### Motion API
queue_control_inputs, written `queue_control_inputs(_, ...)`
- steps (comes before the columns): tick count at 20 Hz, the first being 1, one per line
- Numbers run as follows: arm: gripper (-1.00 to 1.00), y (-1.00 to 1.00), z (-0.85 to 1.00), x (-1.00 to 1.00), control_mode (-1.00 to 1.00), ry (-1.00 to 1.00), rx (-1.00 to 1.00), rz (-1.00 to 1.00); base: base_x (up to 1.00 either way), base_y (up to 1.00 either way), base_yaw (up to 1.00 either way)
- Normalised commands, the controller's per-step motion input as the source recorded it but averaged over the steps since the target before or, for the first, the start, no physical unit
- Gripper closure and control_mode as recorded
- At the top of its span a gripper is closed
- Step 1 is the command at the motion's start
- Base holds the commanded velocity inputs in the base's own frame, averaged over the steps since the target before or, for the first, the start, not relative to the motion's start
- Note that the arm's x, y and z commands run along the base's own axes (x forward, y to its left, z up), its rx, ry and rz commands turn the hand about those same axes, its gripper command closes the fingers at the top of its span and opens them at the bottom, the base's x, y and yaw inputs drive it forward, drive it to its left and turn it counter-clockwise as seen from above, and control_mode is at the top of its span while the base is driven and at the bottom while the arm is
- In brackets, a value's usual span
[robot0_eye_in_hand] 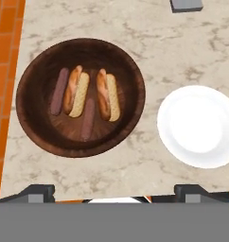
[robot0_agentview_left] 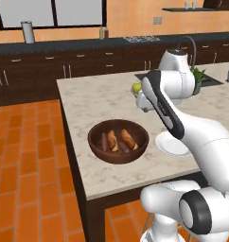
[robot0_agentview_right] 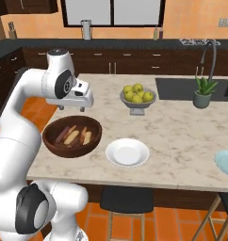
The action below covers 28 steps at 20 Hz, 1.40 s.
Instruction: Place one bun and one sausage from the bowl on each plate.
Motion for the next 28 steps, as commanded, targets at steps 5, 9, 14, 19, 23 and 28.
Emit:
queue_control_inputs(5, -1.00, 0.01, -0.04, 0.07, -1.00, 0.01, 0.00, 0.03, 0.17, 0.00, 0.02)
queue_control_inputs(9, -1.00, 0.20, -0.47, 0.57, -1.00, 0.13, 0.08, 0.12, 0.00, 0.00, 0.00)
queue_control_inputs(14, -1.00, 0.44, -0.41, 0.79, -1.00, 0.13, 0.00, 0.09, 0.00, 0.00, 0.00)
queue_control_inputs(19, -1.00, 0.12, -0.89, 0.53, -1.00, 0.16, -0.20, 0.02, 0.00, 0.00, 0.00)
queue_control_inputs(23, -1.00, -0.11, -0.61, 0.18, -1.00, 0.02, 0.00, 0.04, 0.00, 0.00, 0.00)
queue_control_inputs(28, -1.00, 0.04, -0.46, 0.08, -1.00, 0.03, 0.00, 0.09, 0.00, 0.00, 0.00)
